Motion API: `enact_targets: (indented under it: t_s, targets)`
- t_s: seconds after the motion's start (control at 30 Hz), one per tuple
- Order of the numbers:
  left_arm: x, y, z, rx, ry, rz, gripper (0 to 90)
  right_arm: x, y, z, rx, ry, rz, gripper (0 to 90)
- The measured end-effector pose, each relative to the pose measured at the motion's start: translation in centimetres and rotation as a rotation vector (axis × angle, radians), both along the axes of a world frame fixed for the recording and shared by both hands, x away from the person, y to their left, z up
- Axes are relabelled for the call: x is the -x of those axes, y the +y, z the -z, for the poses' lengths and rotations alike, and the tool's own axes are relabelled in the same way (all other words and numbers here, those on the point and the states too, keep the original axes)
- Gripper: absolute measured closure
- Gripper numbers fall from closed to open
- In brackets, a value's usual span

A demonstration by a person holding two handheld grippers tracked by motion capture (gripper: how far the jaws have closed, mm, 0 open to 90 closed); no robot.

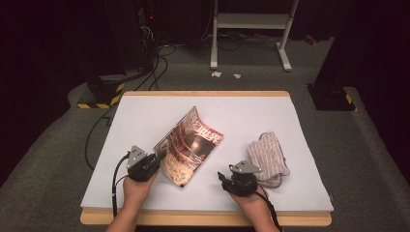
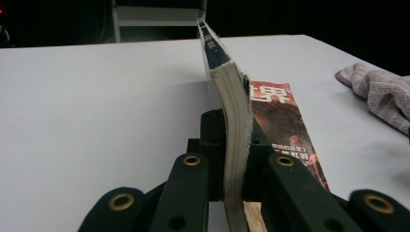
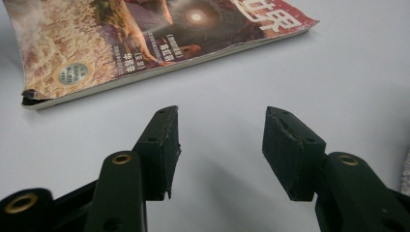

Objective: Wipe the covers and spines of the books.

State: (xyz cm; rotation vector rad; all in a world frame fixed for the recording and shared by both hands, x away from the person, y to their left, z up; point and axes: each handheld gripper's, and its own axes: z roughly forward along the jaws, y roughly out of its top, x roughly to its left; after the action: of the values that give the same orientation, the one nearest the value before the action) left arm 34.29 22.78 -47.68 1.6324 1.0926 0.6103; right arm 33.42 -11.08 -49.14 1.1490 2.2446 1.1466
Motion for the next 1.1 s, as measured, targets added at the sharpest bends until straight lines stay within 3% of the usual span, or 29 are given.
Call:
enact_targets:
  t_s: [0.13, 0.3, 0.33, 0.4, 0.73, 0.83, 1.1]
  targets:
    - [-0.1, 0.0, 0.1, -0.009, 0.001, -0.004, 83.1, 0.3, -0.7, 0.1, 0.026, -0.007, -0.005, 47.1]
    - [0.0, -0.6, -0.5, -0.045, -0.001, -0.012, 83.5, 0.6, -2.0, 0.3, -0.012, -0.007, 0.012, 47.1]
    - [0.0, -0.8, -1.0, -0.051, -0.016, -0.011, 83.6, 0.6, -2.2, 0.2, -0.023, -0.007, 0.016, 47.1]
    - [0.0, -0.8, -1.3, -0.044, -0.018, -0.013, 83.7, 0.7, -2.3, 0.0, -0.031, -0.009, 0.015, 47.1]
    - [-0.9, -1.8, -5.2, -0.056, -0.106, -0.001, 84.2, 1.1, -2.8, -0.7, -0.050, -0.037, 0.024, 47.1]
    - [-1.5, -1.5, -6.7, -0.055, -0.150, -0.017, 84.2, 1.1, -2.7, -0.6, -0.050, -0.034, 0.026, 47.2]
    - [-1.8, -0.1, -8.0, -0.073, -0.187, -0.050, 84.1, 1.0, -2.5, -0.6, -0.049, -0.032, 0.026, 47.2]
